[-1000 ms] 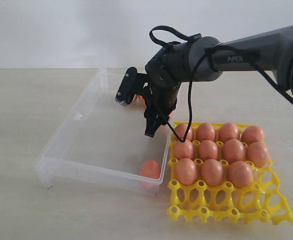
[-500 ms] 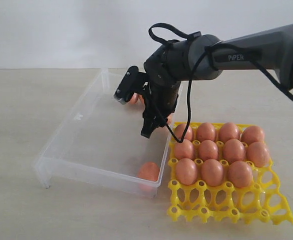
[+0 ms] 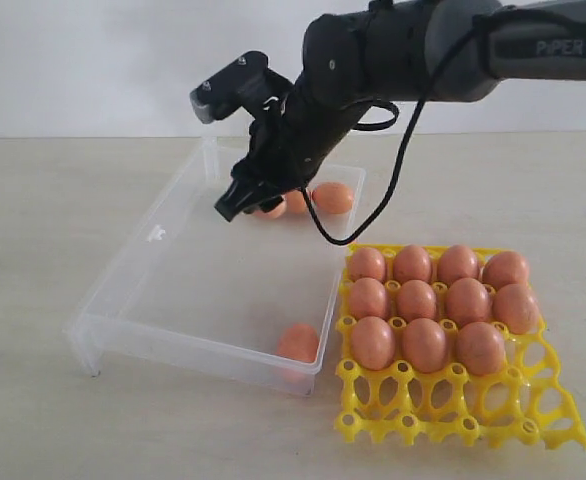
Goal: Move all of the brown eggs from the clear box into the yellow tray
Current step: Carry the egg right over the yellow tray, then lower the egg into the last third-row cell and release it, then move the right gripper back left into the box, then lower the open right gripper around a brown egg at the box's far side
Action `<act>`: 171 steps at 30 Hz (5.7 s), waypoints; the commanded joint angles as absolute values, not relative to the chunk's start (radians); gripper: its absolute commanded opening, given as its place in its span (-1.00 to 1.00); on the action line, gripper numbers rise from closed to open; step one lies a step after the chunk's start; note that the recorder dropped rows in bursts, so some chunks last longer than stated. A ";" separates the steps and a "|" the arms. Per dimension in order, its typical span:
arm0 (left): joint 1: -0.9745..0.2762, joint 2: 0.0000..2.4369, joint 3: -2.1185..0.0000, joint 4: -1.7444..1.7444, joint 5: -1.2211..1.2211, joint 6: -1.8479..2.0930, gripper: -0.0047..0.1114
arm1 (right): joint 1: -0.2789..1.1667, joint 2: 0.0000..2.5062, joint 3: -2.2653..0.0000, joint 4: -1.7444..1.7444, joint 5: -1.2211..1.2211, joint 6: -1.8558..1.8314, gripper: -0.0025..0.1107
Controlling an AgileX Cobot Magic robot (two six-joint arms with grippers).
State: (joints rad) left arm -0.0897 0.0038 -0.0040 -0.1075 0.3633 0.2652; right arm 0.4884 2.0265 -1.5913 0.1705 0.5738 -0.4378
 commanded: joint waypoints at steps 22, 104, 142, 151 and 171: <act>-0.086 0.000 0.000 -0.108 0.360 0.255 -0.85 | 0.488 1.055 -0.180 0.886 -0.641 -0.278 -0.96; -0.086 0.000 0.000 -0.108 0.360 0.255 -0.85 | 0.488 1.496 -0.144 0.516 -1.221 -0.283 0.01; -0.086 0.000 0.000 -0.108 0.360 0.255 -0.85 | 0.488 1.998 -1.537 0.219 0.835 -0.401 0.01; -0.086 0.000 0.000 -0.108 0.360 0.255 -0.85 | 0.486 2.070 -1.537 -0.182 0.400 -0.230 0.01; -0.086 0.000 0.000 -0.108 0.360 0.255 -0.85 | 0.461 2.245 -1.537 -1.041 0.426 0.128 0.01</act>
State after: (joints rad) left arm -0.0897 0.0038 -0.0040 -0.1075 0.3633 0.2652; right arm 0.4863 2.2459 -1.5329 -1.0016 0.4464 0.0419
